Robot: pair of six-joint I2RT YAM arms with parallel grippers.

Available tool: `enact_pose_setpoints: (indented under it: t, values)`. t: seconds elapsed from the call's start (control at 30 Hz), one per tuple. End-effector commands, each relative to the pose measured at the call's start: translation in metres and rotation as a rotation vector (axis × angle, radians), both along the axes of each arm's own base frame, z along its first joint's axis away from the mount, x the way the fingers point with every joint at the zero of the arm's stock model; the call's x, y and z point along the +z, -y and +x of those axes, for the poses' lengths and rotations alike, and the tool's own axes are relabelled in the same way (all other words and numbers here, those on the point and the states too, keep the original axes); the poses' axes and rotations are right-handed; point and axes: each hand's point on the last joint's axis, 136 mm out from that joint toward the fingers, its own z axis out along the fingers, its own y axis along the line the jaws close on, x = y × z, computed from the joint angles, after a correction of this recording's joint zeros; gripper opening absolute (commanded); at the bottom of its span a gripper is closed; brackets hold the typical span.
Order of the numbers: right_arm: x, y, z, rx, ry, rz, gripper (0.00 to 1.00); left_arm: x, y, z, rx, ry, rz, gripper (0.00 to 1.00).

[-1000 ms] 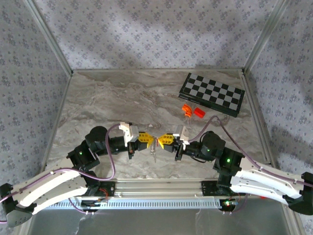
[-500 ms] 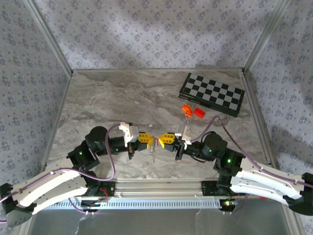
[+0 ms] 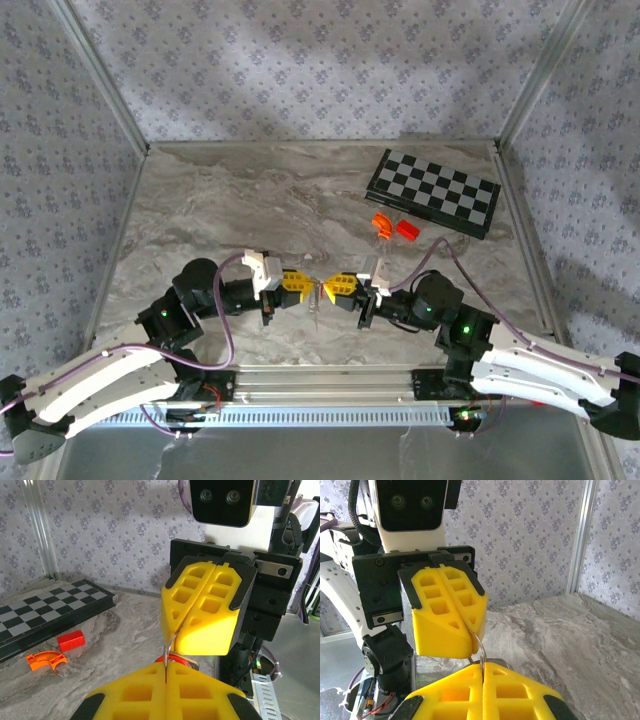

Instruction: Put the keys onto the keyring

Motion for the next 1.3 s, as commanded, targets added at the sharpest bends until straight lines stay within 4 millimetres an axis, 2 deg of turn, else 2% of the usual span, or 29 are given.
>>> enact_pose_setpoints:
  t: [0.0, 0.57, 1.27]
  values:
    - [0.0100, 0.0025, -0.0006, 0.000, 0.000, 0.052, 0.00, 0.0224, -0.0031, -0.0045, -0.008, 0.038, -0.072, 0.00]
    - [0.0165, 0.0105, -0.0011, -0.007, -0.014, 0.123, 0.00, 0.0221, -0.0026, -0.0050, -0.013, 0.039, -0.082, 0.00]
    - [0.0129, 0.0045, 0.0000, 0.003, -0.022, 0.122, 0.00, 0.0240, -0.0021, -0.0063, -0.020, 0.039, -0.085, 0.00]
